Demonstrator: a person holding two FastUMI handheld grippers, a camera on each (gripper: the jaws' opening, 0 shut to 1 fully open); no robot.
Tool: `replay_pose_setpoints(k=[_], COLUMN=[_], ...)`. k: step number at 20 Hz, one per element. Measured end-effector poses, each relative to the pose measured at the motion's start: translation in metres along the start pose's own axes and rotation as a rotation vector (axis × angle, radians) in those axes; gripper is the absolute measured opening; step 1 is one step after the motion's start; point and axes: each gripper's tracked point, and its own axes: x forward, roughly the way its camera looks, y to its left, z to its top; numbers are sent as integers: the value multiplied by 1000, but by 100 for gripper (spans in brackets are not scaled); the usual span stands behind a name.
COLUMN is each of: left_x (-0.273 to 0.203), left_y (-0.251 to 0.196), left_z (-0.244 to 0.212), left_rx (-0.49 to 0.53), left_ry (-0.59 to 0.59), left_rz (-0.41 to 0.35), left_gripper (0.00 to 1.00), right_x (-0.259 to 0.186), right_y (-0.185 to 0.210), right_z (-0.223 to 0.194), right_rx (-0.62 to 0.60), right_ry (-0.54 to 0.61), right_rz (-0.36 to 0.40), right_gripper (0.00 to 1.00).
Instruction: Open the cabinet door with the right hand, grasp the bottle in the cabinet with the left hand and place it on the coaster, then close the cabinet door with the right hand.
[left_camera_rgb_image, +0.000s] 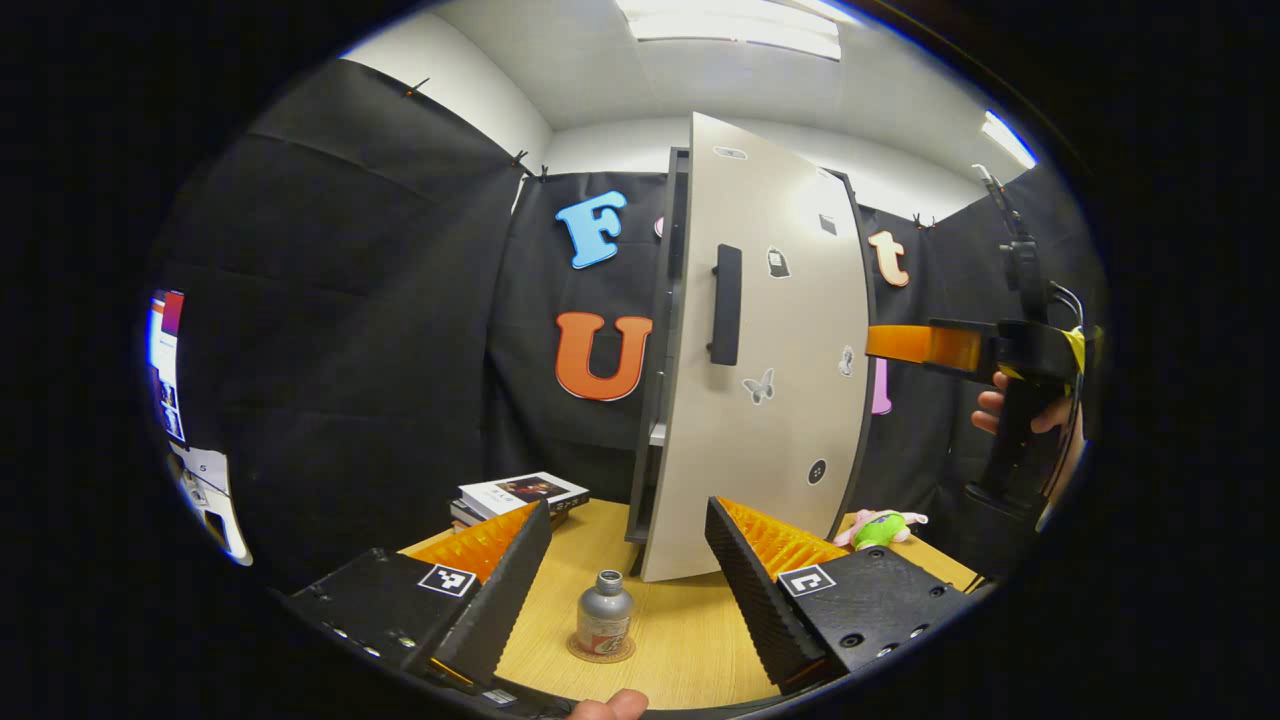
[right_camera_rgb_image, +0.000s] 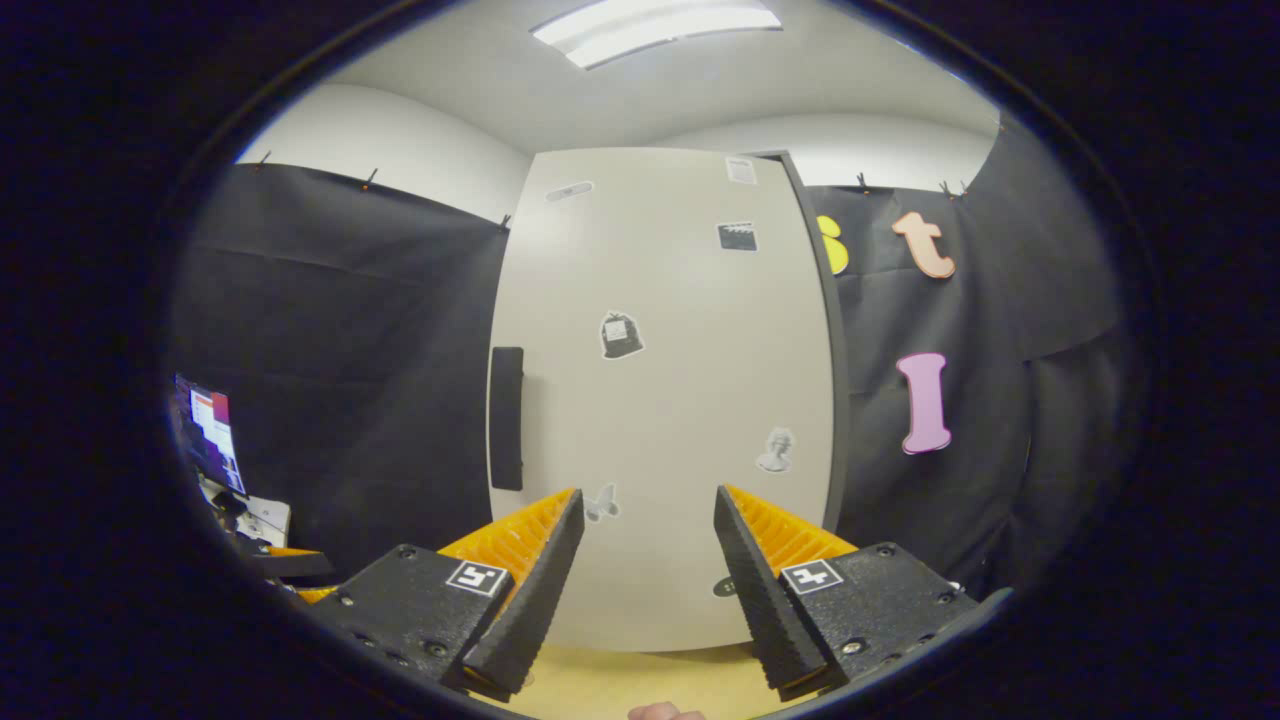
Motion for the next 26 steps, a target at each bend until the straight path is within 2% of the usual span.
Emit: replay_pose_setpoints(k=[4, 5, 6, 10, 11, 13, 16, 26], left_x=[5, 6, 7, 9, 9, 8, 7, 11], left_y=[-14, -19, -23, -39, -43, -49, -50, -36], left_z=[-1, -1, -1, -2, -3, -3, 0, 3], left_rx=[14, 21, 29, 52, 53, 54, 56, 54], left_ry=[6, 7, 8, 4, 4, 1, -16, -37], left_rz=[-52, -67, -84, -134, -147, -162, -153, -106], left_gripper=[94, 94, 94, 94, 94, 94, 94, 94], right_x=[-64, -80, -96, -147, -159, -171, -176, -163], right_y=[-46, -63, -79, -123, -127, -129, -126, -124], right_z=[-11, -23, -33, -74, -92, -112, -119, -88], right_rx=[-19, -39, -53, -59, -56, -47, 0, 68], right_ry=[-10, 12, 33, 82, 110, 161, 169, 74], right_rz=[-144, -204, -258, -448, -479, -509, -514, -481], right_gripper=[85, 83, 86, 84, 86, 86, 86, 86])
